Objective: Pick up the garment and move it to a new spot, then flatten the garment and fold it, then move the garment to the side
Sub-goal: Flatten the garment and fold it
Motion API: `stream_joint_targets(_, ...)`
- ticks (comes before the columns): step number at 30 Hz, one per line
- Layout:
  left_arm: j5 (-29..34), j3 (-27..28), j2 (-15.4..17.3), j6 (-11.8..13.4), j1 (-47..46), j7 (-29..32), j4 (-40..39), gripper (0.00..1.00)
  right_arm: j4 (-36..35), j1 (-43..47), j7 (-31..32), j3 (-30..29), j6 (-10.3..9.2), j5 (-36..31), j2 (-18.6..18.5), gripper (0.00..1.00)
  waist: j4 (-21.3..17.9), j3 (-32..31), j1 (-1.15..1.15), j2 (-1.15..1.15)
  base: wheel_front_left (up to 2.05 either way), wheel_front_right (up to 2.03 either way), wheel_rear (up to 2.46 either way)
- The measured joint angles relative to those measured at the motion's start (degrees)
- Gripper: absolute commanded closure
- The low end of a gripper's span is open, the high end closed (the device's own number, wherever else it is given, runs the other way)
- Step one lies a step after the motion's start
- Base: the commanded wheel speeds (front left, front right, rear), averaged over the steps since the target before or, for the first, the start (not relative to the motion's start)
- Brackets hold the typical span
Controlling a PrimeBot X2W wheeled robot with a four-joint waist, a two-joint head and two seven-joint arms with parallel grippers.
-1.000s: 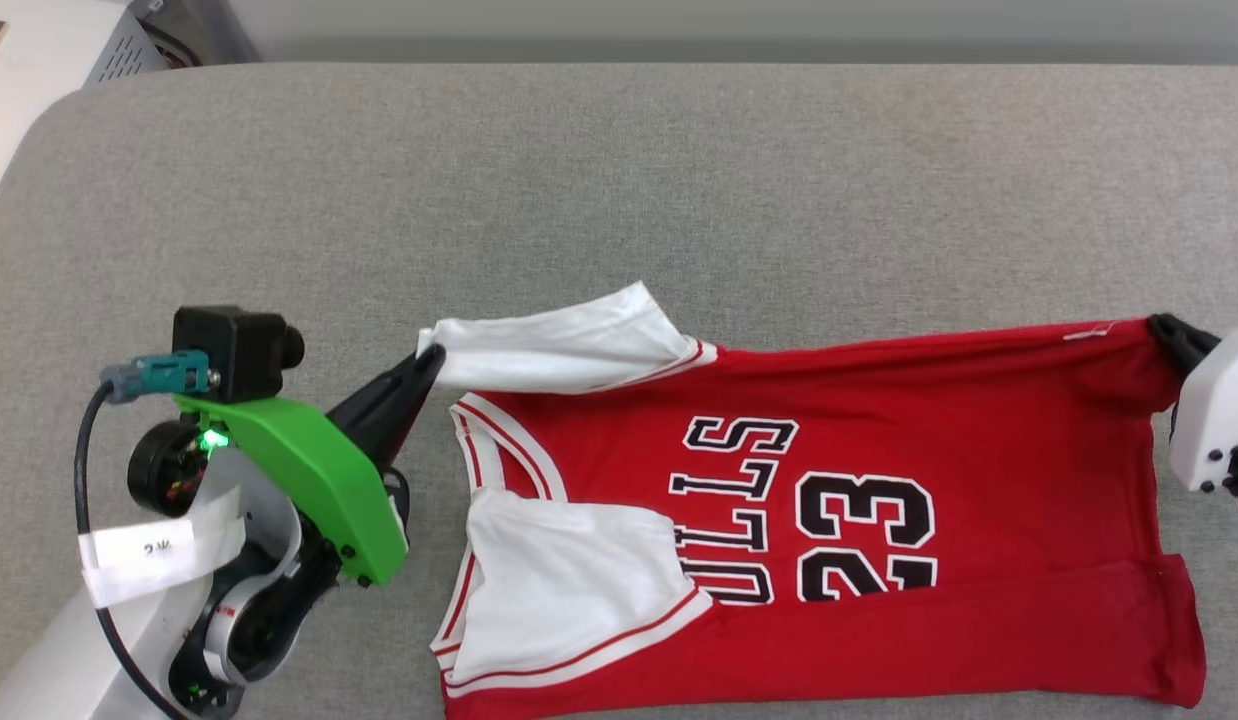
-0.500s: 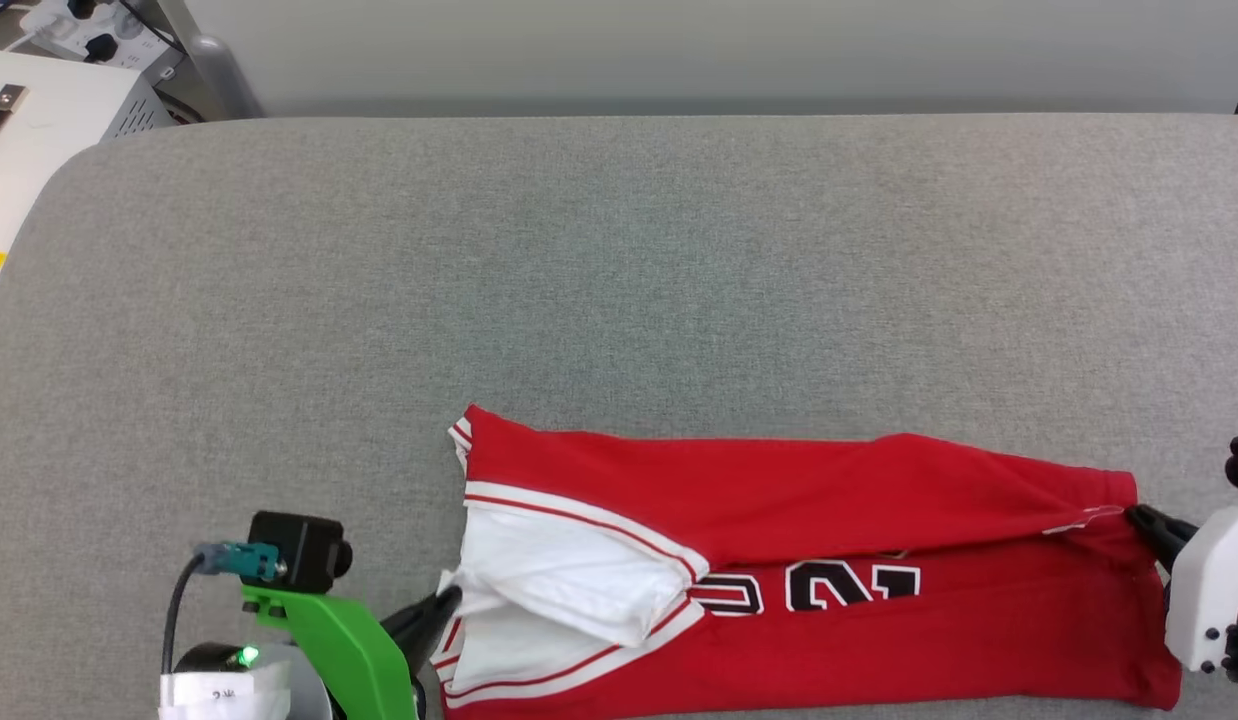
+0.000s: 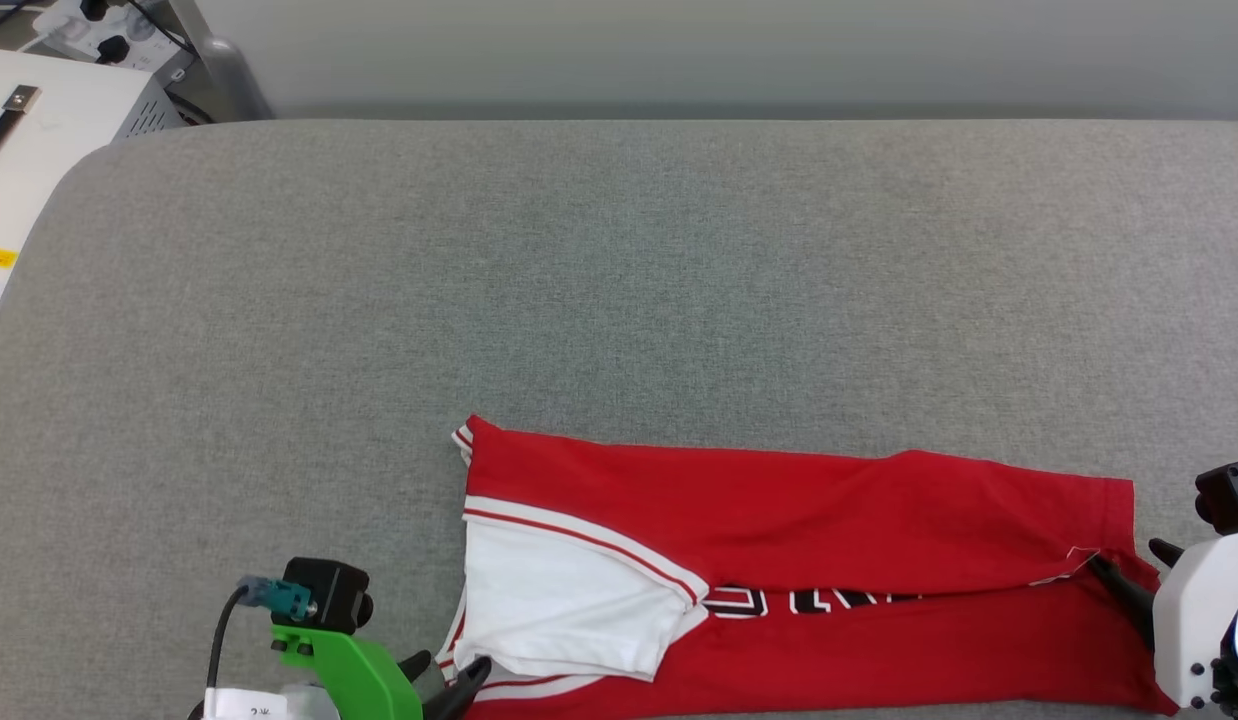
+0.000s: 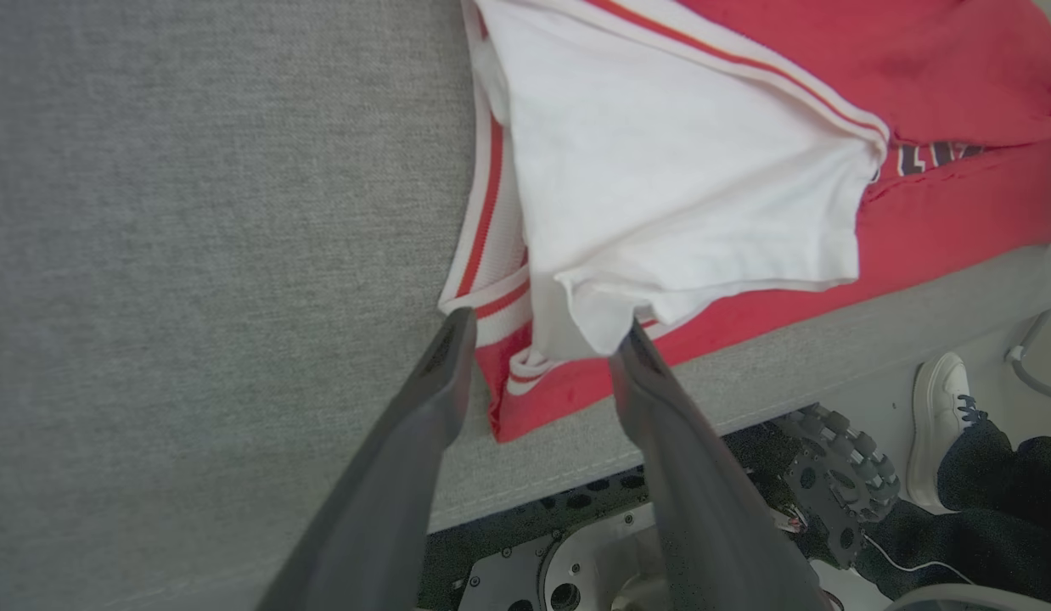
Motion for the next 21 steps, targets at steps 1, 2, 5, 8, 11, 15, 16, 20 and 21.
stream_joint_targets(1,0.1,0.0,-0.1,0.0,0.0,-0.3,0.3,0.00,0.1,0.0,0.0,0.0,0.00,0.0,0.0,0.00,0.0,-0.2,0.00,0.00,0.00,0.00,0.00)
stream_joint_targets(2,0.2,0.1,-0.2,-0.1,0.0,-0.8,0.5,0.00,0.1,0.2,0.0,0.0,-0.01,0.0,-0.1,0.00,0.0,-0.5,0.00,0.00,0.00,0.00,0.00)
stream_joint_targets(5,0.3,1.2,-1.1,-0.3,0.0,-3.2,0.6,0.00,-0.5,0.5,0.1,-0.4,0.00,0.0,0.0,0.00,0.0,-1.4,0.00,0.00,0.00,0.00,0.00)
stream_joint_targets(8,0.5,2.7,-2.1,-0.5,-0.2,-6.5,0.5,0.00,-1.9,1.0,0.4,-2.0,-0.01,0.0,0.4,0.00,0.0,-2.4,0.00,0.00,0.00,0.00,0.00)
stream_joint_targets(11,1.1,4.6,-3.1,-0.8,-0.6,-10.8,0.5,0.00,-3.8,1.0,1.2,-4.4,-0.01,-0.1,1.6,0.00,-0.1,-3.4,0.00,0.00,0.00,0.00,0.00)
stream_joint_targets(15,3.7,6.9,-4.5,-1.7,-2.2,-17.9,1.2,0.00,-5.6,1.5,3.6,-7.4,-0.01,-1.7,4.5,0.00,-0.2,-4.1,0.00,0.00,0.00,0.00,0.00)
stream_joint_targets(16,4.2,7.4,-5.1,-2.2,-2.6,-19.9,1.7,0.00,-6.0,1.9,4.2,-8.2,-0.01,-2.4,5.3,0.00,-0.1,-4.1,0.00,0.00,0.00,0.00,0.00)
stream_joint_targets(20,4.6,10.0,-8.0,-5.1,-3.3,-29.1,4.9,0.00,-6.0,3.4,5.5,-12.0,-0.01,-5.1,9.3,0.00,0.0,-3.9,0.00,0.00,0.00,0.00,0.00)
stream_joint_targets(21,4.9,10.3,-8.1,-5.4,-3.4,-30.6,6.0,0.00,-5.8,3.6,5.5,-12.5,-0.01,-5.8,10.0,0.00,0.0,-3.7,0.00,0.00,0.00,0.00,0.00)
